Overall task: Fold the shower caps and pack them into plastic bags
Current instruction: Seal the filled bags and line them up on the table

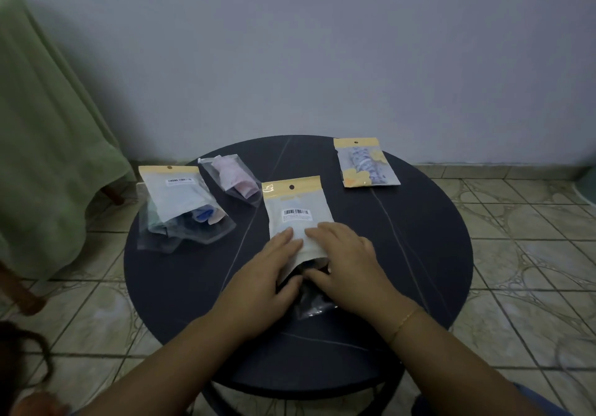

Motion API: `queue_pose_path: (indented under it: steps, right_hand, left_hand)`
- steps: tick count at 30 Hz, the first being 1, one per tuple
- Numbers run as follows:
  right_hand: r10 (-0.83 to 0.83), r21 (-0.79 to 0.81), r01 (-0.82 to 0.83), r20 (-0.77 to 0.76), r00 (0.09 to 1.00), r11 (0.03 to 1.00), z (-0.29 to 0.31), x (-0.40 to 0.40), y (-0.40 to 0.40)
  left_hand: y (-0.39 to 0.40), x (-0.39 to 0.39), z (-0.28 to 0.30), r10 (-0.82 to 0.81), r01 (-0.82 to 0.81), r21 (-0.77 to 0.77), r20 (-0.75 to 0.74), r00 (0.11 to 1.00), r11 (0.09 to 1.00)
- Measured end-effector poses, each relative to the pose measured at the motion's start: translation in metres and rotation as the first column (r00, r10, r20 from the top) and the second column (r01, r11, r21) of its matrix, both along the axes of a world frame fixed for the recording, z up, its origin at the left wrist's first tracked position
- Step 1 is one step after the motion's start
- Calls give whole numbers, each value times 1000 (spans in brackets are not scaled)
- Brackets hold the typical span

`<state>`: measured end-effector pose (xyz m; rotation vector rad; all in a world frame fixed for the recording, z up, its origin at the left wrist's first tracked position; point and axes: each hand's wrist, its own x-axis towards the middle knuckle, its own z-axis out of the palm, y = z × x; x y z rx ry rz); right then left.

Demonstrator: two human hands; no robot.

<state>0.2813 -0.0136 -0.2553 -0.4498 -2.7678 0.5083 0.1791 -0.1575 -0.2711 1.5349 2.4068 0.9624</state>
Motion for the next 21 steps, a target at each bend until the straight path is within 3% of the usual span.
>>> queue_pose_path:
  steps: [2,5,8,11,14,17,21]
  right_hand:
    - [11,-18,-11,39,999,1000,1,4,5]
    - [34,51,-32,-21,999,998,2,5,4]
    - [96,263,-84,-35,995,961,-2,4,4]
    - [85,340,-87,21,996,936,-5,6,4]
    - [69,293,-104,128,989,950,0,9,2]
    - [95,173,-159,331,939,972,3,13,4]
    - [103,94,-152,395,913,984,6,15,7]
  left_hand:
    - [-1,-2,1,42,-44,42,31,999,998]
    - [-3,-3,4,37,-36,18,-50,998,999]
    - [-2,-3,8,-28,11,-102,-170,985,995]
    - [-2,-7,6,-113,48,-268,-233,966,962]
    - [-1,-10,6,-150,50,-353,-263,953,934]
    - [-1,-11,7,-179,43,-437,-275,945,898]
    - [1,-11,7,-199,50,-502,-247,948,864]
